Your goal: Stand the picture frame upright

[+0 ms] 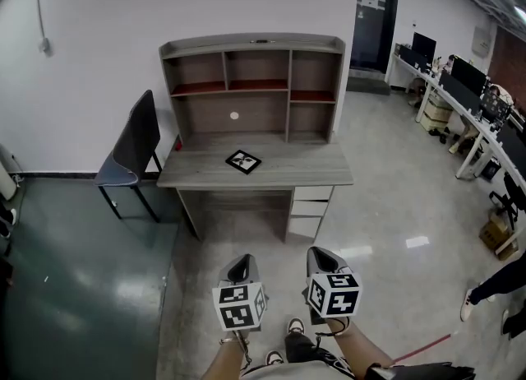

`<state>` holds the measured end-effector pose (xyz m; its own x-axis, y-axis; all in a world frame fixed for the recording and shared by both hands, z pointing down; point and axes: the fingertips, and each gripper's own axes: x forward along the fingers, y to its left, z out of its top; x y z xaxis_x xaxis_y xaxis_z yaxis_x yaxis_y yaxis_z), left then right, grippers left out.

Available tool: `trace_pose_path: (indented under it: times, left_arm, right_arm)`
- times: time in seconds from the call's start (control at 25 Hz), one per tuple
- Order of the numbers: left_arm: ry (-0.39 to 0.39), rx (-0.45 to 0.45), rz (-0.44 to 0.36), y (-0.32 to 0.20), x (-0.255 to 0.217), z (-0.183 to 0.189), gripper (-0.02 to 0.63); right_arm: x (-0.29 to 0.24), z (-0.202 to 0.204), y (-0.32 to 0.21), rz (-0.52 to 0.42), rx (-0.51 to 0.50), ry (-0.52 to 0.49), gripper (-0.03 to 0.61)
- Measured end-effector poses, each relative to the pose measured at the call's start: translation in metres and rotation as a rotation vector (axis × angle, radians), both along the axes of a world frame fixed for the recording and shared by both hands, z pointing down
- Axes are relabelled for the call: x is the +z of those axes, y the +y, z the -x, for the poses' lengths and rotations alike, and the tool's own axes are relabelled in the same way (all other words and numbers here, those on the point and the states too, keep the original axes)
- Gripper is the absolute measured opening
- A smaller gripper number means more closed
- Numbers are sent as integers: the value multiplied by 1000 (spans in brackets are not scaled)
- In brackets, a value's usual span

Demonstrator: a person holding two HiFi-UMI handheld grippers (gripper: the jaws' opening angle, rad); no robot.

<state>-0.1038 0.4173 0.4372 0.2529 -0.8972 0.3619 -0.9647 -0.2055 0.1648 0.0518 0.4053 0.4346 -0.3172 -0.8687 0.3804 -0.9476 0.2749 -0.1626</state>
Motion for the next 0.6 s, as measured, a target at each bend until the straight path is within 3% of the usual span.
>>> trace_pose_path:
  times: [0.6]
  left_arm:
    - [-25,-11,-19,-100,-5,-1,12]
  right_arm:
    - [-3,1,-102,-20,-29,3,32]
